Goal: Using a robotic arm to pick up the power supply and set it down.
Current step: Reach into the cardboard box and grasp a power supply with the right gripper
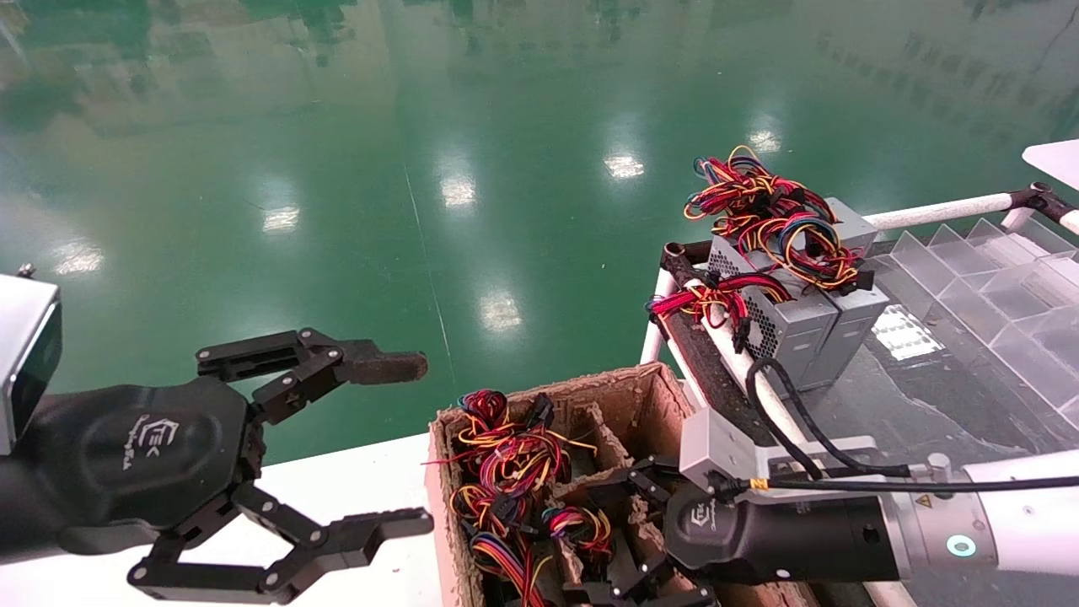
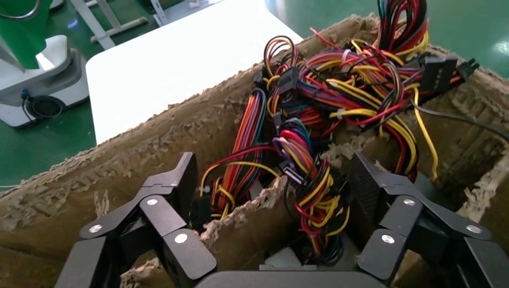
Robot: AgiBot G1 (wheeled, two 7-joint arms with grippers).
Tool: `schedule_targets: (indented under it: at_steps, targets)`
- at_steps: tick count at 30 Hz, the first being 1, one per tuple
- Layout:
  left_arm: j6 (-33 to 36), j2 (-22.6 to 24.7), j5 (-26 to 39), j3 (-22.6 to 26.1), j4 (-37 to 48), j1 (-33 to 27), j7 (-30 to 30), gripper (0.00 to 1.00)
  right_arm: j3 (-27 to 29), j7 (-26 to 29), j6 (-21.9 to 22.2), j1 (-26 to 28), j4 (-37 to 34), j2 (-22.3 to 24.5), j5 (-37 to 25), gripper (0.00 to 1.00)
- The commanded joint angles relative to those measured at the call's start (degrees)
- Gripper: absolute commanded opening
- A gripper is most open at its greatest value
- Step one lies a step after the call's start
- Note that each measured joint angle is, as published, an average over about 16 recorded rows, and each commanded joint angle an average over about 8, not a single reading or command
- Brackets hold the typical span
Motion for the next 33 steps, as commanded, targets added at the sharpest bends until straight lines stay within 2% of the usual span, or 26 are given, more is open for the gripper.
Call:
schedule_targets:
  at_steps: [1,12,33]
  targets:
    - [0.00,0.00,0.00,0.00,0.00,0.00,0.00,1.00,-0.09,-0.79,-0.42,0.41,-1.17,-0.61,0.03,0.00]
    - [-0.01,-0.01,-0.02,0.03,0.00,-0.01,0.01,1.00,-0.40,-3.38,1.66,-0.07,-1.27,-1.81,-1.63,0.00]
    - [-0.03,-0.03,-0.05,0.07,0.00,-0.02,0.04,1.00,0.11,-6.62,1.22,-0.12,-6.08,-2.92,-0.63,0.00]
